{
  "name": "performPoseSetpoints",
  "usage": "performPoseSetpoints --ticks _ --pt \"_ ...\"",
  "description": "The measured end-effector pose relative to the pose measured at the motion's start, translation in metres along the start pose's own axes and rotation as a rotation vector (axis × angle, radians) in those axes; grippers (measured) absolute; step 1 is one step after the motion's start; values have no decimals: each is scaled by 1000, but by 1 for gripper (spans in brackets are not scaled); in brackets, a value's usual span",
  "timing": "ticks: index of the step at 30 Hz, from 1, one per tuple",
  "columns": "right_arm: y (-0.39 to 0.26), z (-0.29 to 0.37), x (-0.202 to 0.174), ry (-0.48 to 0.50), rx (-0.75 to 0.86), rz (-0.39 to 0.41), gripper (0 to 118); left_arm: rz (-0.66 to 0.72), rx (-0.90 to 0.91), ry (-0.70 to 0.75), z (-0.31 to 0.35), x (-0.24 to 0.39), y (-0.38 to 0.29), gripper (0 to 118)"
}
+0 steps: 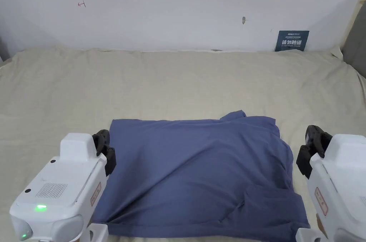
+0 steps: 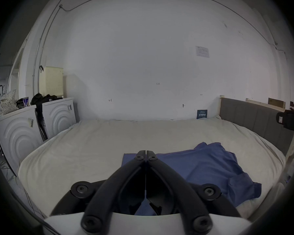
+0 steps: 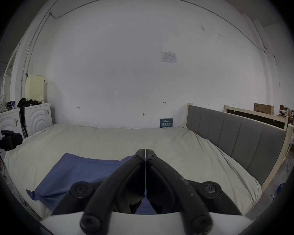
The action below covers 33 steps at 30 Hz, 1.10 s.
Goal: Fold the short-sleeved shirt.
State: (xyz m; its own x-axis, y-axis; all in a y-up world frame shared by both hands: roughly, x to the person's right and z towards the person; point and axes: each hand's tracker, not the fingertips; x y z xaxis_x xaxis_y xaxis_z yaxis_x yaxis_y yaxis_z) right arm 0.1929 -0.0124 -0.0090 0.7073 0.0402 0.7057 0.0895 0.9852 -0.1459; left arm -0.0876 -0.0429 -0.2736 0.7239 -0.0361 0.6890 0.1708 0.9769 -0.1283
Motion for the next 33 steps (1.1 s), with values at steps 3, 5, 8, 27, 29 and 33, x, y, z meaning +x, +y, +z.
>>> performPoseSetpoints --ticks 3,5,8,27,29,33 --pt "-1 -1 0 3 -3 8 2 -13 -60 11 -1 -5 -8 0" --pt "-4 -3 2 16 -17 -2 2 -1 -129 8 -2 -11 -18 0" --pt "-8 -4 2 23 -33 -6 3 13 -244 11 -2 -29 -39 0" --pt "-39 -20 0 34 -162 0 4 102 -667 101 -21 -82 -168 45" --pt "-43 -18 5 25 -176 -1 14 126 -675 79 -22 -83 -174 1" --pt "-58 -18 19 11 -244 -18 27 150 -648 79 -16 -78 -171 1"
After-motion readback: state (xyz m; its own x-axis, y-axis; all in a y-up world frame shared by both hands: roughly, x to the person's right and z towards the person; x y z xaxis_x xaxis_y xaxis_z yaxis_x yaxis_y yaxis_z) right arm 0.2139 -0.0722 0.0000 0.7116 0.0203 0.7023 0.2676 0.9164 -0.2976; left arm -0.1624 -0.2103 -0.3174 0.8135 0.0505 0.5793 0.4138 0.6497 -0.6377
